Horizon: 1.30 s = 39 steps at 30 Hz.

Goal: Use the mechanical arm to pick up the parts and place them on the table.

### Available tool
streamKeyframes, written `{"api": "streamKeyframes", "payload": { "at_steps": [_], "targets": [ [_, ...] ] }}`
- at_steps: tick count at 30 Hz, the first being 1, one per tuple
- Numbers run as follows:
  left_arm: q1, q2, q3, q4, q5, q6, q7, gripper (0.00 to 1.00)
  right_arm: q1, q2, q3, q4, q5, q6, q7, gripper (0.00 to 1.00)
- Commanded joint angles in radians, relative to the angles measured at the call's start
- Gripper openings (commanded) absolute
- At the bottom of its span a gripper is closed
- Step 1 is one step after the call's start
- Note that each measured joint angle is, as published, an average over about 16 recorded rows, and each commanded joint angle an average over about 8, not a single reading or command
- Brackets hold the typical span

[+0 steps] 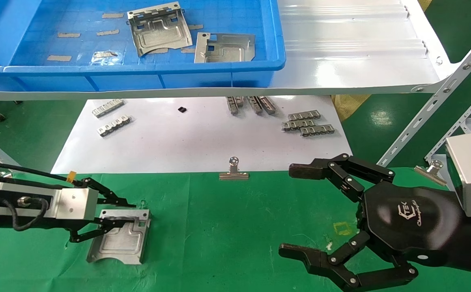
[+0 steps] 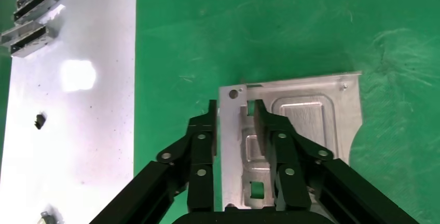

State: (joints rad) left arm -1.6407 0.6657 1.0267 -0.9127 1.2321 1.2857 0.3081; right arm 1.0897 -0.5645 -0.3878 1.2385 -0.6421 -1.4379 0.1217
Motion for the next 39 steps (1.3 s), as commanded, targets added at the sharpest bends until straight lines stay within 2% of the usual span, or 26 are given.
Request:
{"api": "streamKeyframes", "payload": {
  "at_steps": [1,9,21,31,39],
  "targets": [
    [0.002,-0.003,0.001,-0.008,0.001,-0.004,-0.008,1.00,0.000,0.000,0.000,0.000,0.000,0.000,0.000,1.00],
    [-0.003,-0.017,-0.017,0.010,-0.078,0.054,-0.082,1.00,0.000,0.000,0.000,0.000,0.000,0.000,0.000,1.00],
    [0.031,0.007,-0.058,0.182,-0.293,0.180,-0.234,1.00,0.000,0.000,0.000,0.000,0.000,0.000,0.000,1.00],
    [0.037,0.007,-0.065,0.177,-0.294,0.180,-0.233,1.00,0.000,0.000,0.000,0.000,0.000,0.000,0.000,1.00],
    [0.092,0.001,-0.136,0.120,-0.316,0.183,-0.260,1.00,0.000,0.000,0.000,0.000,0.000,0.000,0.000,1.00]
  ]
}}
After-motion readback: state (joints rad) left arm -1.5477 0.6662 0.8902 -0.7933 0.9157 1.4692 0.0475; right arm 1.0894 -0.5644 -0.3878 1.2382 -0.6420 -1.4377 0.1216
